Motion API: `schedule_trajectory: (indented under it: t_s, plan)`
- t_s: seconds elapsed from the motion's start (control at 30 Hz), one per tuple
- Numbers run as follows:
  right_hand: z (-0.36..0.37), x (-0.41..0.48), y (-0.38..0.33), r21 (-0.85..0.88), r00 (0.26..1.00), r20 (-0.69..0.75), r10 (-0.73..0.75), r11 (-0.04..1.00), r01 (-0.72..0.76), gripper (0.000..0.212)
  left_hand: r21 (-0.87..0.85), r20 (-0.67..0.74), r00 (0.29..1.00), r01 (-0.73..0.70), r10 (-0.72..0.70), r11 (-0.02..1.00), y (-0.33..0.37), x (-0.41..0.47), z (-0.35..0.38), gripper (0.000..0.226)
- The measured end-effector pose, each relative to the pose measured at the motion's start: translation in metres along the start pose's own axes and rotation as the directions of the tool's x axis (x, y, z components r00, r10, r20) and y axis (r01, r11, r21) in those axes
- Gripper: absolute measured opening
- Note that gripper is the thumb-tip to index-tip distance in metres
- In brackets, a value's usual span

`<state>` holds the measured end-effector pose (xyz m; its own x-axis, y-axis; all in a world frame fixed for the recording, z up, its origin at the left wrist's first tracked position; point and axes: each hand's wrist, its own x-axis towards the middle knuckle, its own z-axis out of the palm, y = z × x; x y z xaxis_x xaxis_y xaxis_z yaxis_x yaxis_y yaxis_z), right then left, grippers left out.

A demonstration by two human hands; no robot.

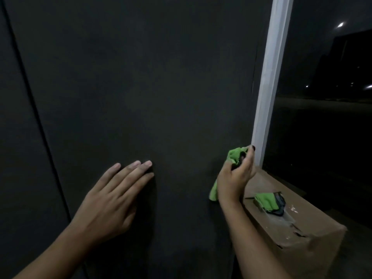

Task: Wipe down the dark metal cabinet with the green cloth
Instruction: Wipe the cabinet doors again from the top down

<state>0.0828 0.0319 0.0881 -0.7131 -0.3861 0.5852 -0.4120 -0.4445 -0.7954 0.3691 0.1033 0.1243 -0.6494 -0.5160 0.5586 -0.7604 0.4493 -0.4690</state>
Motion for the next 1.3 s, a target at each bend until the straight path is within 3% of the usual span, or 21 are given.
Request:
schedule_trajectory:
  t_s: [0.07,0.13,0.17,0.23,0.33,0.47,0.5,0.53,0.6,0.63,0.67,0.73,0.8,0.83,0.9,1.0,1.07,1.1,1.2,1.3]
  plan:
    - [0.015,-0.004,-0.034,0.004,1.0,0.004,-0.013,1.0,0.013,0.081,-0.035,-0.021,0.999,0.025,-0.025,0.999,-0.005,-0.005,-0.006,0.071]
    - [0.027,-0.025,-0.066,0.006,0.963,0.111,-0.245,0.969,0.246,0.082,-0.058,-0.042,0.998,0.05,-0.053,0.997,-0.013,-0.01,-0.013,0.069]
    - [0.032,-0.037,-0.079,0.01,0.903,0.178,-0.392,0.918,0.396,0.08,-0.068,-0.049,0.996,0.067,-0.071,0.995,-0.019,-0.013,-0.017,0.07]
    - [0.042,-0.063,-0.097,0.019,0.754,0.325,-0.571,0.801,0.598,0.077,-0.083,-0.067,0.992,0.101,-0.107,0.991,-0.033,-0.019,-0.028,0.071]
    - [0.044,-0.11,-0.098,0.038,0.48,0.56,-0.675,0.599,0.8,0.081,-0.11,-0.108,0.982,0.142,-0.154,0.984,-0.06,-0.035,-0.047,0.071]
    - [0.029,-0.146,-0.06,0.139,-0.013,0.673,-0.739,0.11,0.984,0.062,-0.088,-0.138,0.971,0.184,-0.195,0.979,-0.1,-0.064,-0.074,0.07]
    - [0.026,-0.147,-0.056,0.145,-0.076,0.674,-0.734,0.031,0.989,0.059,-0.073,-0.129,0.972,0.191,-0.199,0.979,-0.109,-0.073,-0.08,0.07]
    - [0.024,-0.147,-0.057,0.135,-0.094,0.675,-0.732,-0.002,0.991,0.059,-0.056,-0.116,0.972,0.197,-0.203,0.979,-0.118,-0.083,-0.084,0.071]
    - [0.025,-0.139,-0.068,0.084,-0.046,0.644,-0.764,0.011,0.996,0.069,-0.024,-0.087,0.973,0.21,-0.212,0.977,-0.132,-0.103,-0.089,0.074]
    - [0.028,-0.135,-0.076,0.064,0.022,0.6,-0.8,0.075,0.995,0.073,-0.012,-0.078,0.973,0.217,-0.218,0.976,-0.137,-0.113,-0.091,0.075]
    - [0.035,-0.13,-0.087,0.072,0.132,0.54,-0.831,0.202,0.977,0.077,-0.002,-0.071,0.972,0.226,-0.225,0.974,-0.143,-0.124,-0.093,0.075]
    - [0.05,-0.121,-0.112,0.107,0.441,0.415,-0.796,0.524,0.845,0.085,0.01,-0.069,0.969,0.238,-0.237,0.971,-0.152,-0.142,-0.096,0.075]
    - [0.071,-0.113,-0.152,0.106,0.73,0.269,-0.628,0.773,0.626,0.084,0.038,-0.064,0.967,0.251,-0.248,0.967,-0.164,-0.163,-0.1,0.075]
    - [0.081,-0.107,-0.175,0.135,0.825,0.202,-0.528,0.85,0.51,0.08,0.057,-0.061,0.967,0.252,-0.249,0.966,-0.171,-0.172,-0.102,0.076]
    - [0.103,-0.095,-0.226,0.191,0.909,0.098,-0.406,0.904,0.383,0.074,0.09,-0.059,0.967,0.251,-0.247,0.964,-0.185,-0.187,-0.107,0.078]
    - [0.135,-0.099,-0.289,0.189,0.887,0.04,-0.459,0.876,0.444,0.069,0.1,-0.088,0.963,0.264,-0.256,0.959,-0.203,-0.2,-0.116,0.077]
    - [0.147,-0.12,-0.315,0.17,0.758,0.08,-0.647,0.759,0.629,0.067,0.096,-0.114,0.955,0.286,-0.275,0.953,-0.212,-0.203,-0.12,0.075]
    - [0.151,-0.132,-0.321,0.175,0.649,0.132,-0.749,0.662,0.729,0.067,0.093,-0.128,0.951,0.295,-0.282,0.951,-0.215,-0.203,-0.122,0.074]
    - [0.155,-0.169,-0.312,0.256,0.227,0.321,-0.919,0.315,0.914,0.069,0.081,-0.171,0.939,0.316,-0.299,0.945,-0.221,-0.203,-0.122,0.074]
    - [0.149,-0.201,-0.282,0.342,-0.166,0.447,-0.879,-0.004,0.94,0.061,0.049,-0.222,0.915,0.357,-0.338,0.933,-0.225,-0.202,-0.124,0.072]
